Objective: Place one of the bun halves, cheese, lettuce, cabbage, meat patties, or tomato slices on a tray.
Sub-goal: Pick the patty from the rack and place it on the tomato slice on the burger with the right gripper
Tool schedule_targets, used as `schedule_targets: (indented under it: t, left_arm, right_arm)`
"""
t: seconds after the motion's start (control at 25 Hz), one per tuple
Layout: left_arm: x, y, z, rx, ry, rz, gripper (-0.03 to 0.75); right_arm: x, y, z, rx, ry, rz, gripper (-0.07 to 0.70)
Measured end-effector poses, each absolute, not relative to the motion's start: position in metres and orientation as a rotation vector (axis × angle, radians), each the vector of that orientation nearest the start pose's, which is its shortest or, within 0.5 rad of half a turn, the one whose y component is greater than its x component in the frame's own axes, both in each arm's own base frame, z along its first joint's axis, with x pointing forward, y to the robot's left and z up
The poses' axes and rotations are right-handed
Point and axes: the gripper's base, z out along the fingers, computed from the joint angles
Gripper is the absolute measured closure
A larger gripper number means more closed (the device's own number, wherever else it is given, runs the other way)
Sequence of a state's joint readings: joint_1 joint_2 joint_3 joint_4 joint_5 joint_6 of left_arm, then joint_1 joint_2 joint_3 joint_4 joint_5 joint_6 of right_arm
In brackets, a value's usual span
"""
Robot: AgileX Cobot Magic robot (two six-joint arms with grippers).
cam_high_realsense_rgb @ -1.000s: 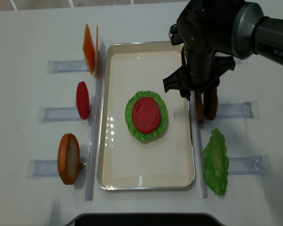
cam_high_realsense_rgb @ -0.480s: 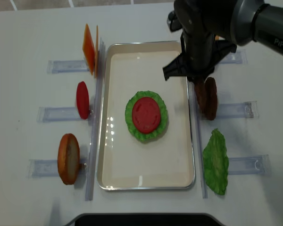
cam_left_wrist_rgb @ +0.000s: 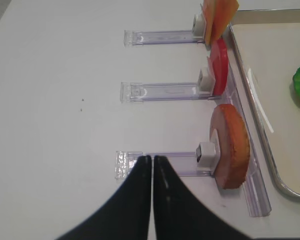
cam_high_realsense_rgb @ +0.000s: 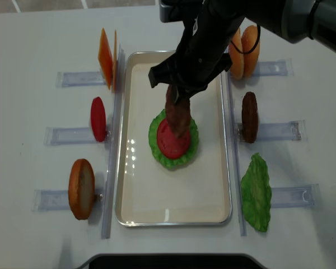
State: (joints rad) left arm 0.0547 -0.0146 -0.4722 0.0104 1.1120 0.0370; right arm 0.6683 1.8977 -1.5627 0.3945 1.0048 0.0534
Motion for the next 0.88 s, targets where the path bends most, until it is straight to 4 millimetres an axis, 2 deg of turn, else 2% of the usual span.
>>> schedule_targets:
  t: [0.16, 0.32, 0.6, 0.88]
  left_arm:
    - [-0.006, 0.001, 0.265, -0.019, 2.109, 0.068, 0.715]
    - [-0.006, 0.001, 0.265, -0.019, 2.109, 0.068, 0.715]
    - [-0.006, 0.001, 0.265, -0.019, 2.109, 0.068, 0.715]
    - [-0.006, 0.001, 0.265, -0.019, 2.109, 0.068, 0.715]
  right_arm:
    - [0.295, 0.284, 0.24, -0.674, 2.708, 0.958, 0.527]
    - [0.293, 0.277, 0.221, -0.702, 2.636, 1.086, 0.527]
    - [0.292, 0.263, 0.197, -0.696, 2.619, 1.048, 0.527]
    - [0.294, 0.263, 0.197, -0.723, 2.585, 1.029, 0.528]
